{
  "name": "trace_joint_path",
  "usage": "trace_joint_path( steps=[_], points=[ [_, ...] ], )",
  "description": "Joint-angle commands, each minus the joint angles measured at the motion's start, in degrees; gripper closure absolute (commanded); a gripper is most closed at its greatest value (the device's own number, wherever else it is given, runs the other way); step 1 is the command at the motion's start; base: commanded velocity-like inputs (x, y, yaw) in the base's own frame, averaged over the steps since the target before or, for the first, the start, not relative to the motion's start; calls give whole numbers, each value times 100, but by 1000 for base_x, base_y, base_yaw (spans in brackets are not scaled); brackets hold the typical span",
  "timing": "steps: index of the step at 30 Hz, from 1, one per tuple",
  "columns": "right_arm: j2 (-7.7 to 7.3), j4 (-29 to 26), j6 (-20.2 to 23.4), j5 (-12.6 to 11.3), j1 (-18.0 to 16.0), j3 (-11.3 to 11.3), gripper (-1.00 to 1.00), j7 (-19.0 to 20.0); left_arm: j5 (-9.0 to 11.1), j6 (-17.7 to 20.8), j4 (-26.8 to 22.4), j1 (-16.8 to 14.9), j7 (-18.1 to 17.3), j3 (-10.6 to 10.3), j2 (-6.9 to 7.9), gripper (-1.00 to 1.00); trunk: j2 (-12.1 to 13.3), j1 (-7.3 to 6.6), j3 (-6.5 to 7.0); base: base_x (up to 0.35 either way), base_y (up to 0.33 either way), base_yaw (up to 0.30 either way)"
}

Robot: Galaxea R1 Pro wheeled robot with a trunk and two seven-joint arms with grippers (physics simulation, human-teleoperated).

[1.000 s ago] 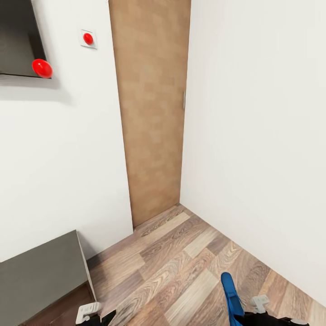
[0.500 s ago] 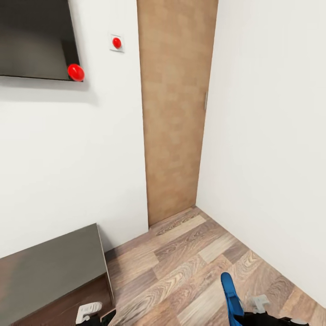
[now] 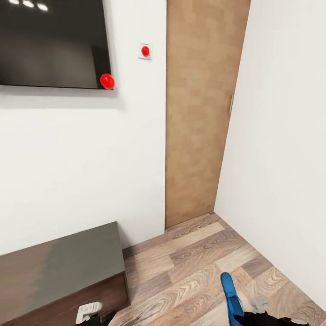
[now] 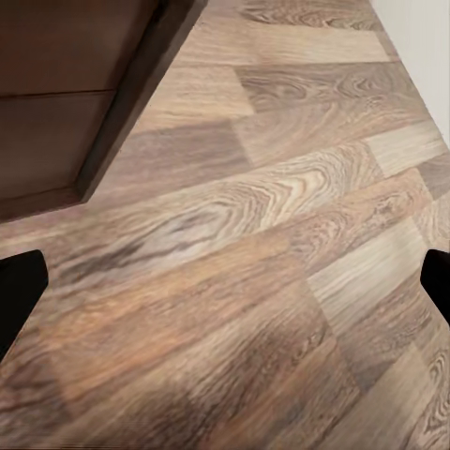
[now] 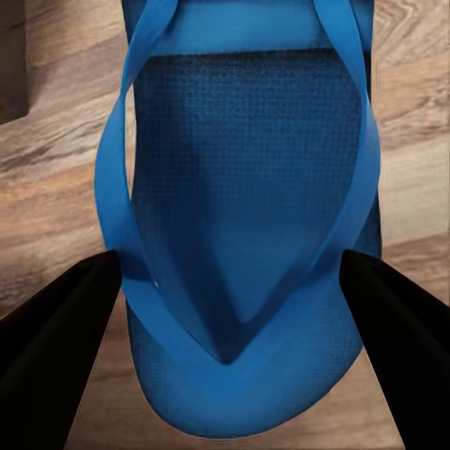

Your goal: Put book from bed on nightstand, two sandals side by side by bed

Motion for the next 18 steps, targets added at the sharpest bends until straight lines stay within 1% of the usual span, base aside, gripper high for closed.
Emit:
trace_joint_path(
  steps=[1, 9, 11, 15, 16, 17, 18],
  points=[
    [-7, -10, 42, -66, -3, 22, 100, -1, 56, 60, 0, -4, -28, 10, -1, -100, -3, -1, -6, 0, 0, 288],
    [-7, -5, 37, -66, -3, 22, 100, -15, 56, 43, 0, -4, -25, 10, -1, -100, -3, -1, -6, 0, 0, 288],
    [-7, -3, 37, -66, -3, 22, 100, -13, 58, -12, 2, -4, -25, 15, -1, -100, -3, -1, -6, 0, 0, 288],
    [12, -1, 43, -66, -3, 49, 100, -1, 32, -295, 141, -4, -20, 18, -1, -100, -3, -1, -6, 0, 0, 289],
    [78, -1, 40, -63, -3, 62, 100, -2, -18, -443, 325, -4, -19, 17, -1, -100, -3, -1, -6, 0, 0, 289],
    [121, -1, 39, -60, -3, 64, 100, -2, -38, -495, 390, -4, -19, 16, -1, -100, -3, -1, -6, 0, 0, 290],
    [213, -1, 38, -43, -3, 65, 100, -2, -77, -598, 506, -4, -19, 14, -1, -100, -3, -1, -6, 0, 0, 290]
  ],
)
